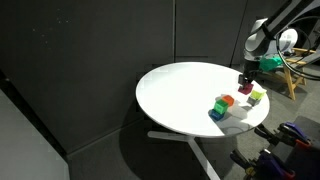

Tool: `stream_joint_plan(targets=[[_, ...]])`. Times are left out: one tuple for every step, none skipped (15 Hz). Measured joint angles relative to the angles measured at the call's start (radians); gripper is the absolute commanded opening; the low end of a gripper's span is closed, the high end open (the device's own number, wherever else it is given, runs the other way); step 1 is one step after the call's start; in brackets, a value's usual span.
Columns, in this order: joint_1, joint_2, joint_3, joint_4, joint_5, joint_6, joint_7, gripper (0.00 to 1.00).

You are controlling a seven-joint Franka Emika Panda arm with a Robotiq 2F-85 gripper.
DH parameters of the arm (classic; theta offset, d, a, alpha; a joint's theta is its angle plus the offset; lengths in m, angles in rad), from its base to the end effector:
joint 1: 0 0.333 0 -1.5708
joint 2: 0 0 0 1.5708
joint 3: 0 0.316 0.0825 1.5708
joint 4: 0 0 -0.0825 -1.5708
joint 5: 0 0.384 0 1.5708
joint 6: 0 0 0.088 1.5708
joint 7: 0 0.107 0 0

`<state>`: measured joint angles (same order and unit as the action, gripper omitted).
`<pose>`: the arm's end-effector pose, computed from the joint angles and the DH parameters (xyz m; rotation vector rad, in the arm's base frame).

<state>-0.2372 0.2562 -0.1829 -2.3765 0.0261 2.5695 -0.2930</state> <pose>0.4558 -0.2070 0.2125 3.1214 -0.2267 -0.1037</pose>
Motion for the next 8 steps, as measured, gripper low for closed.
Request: stream_joint_plan(targets=[[0.003, 0.006, 0.0, 0.007, 0.0, 0.0, 0.007, 0.28], [0.006, 0.014, 0.001, 0.017, 0.0, 0.0, 0.018, 0.28], [0.008, 0.023, 0.002, 0.027, 0.0, 0.0, 0.028, 0.28], [0.011, 0.032, 0.003, 0.039, 0.0, 0.0, 0.04, 0.28], [0.013, 0.042, 0.004, 0.052, 0.0, -0.001, 0.052, 0.28], [0.014, 0.052, 0.005, 0.065, 0.0, -0.001, 0.063, 0.28], [0.015, 0.062, 0.005, 0.077, 0.0, -0.002, 0.074, 0.28], [0.016, 0.072, 0.006, 0.089, 0.0, -0.002, 0.082, 0.28]])
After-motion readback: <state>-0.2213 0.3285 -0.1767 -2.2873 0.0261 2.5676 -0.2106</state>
